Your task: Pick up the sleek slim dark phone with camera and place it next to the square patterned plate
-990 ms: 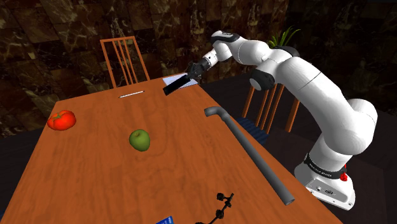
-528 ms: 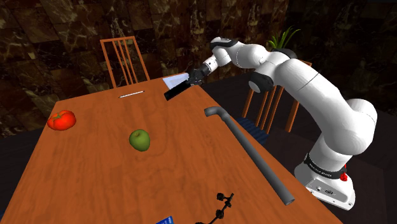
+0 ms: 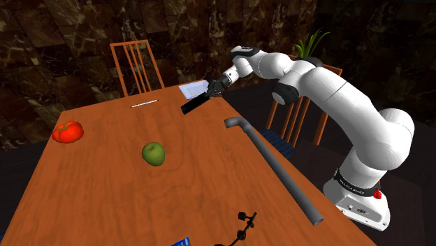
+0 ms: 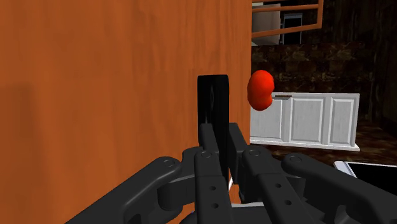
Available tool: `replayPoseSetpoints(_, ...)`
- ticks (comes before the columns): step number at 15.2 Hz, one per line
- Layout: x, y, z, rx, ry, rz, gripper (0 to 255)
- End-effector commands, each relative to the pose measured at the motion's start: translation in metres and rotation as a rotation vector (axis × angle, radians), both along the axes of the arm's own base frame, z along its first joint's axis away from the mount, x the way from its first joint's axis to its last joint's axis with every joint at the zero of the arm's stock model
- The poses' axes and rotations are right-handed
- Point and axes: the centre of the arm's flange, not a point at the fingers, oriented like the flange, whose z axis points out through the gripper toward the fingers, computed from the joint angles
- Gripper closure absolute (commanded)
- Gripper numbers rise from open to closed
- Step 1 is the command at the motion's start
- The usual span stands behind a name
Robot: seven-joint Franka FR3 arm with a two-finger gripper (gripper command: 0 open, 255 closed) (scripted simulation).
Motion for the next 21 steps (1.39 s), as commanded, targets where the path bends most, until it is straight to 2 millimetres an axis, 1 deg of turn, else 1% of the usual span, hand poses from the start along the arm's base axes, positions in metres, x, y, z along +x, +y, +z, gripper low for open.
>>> replayPoseSetpoints(1, 0.0, 0.0, 0.0, 0.0, 0.0, 0.0, 255)
replayPoseSetpoints(4, 0.0, 0.0, 0.0, 0.0, 0.0, 0.0, 255)
replayPoseSetpoints(5, 0.0, 0.0, 0.0, 0.0, 0.0, 0.0, 0)
replayPoseSetpoints(10, 0.0, 0.0, 0.0, 0.0, 0.0, 0.0, 0)
replayPoseSetpoints(14, -0.011, -0.045, 0.017, 0.0, 0.0, 0.0, 0)
replayPoseSetpoints(21, -0.011, -0.045, 0.017, 0.0, 0.0, 0.0, 0)
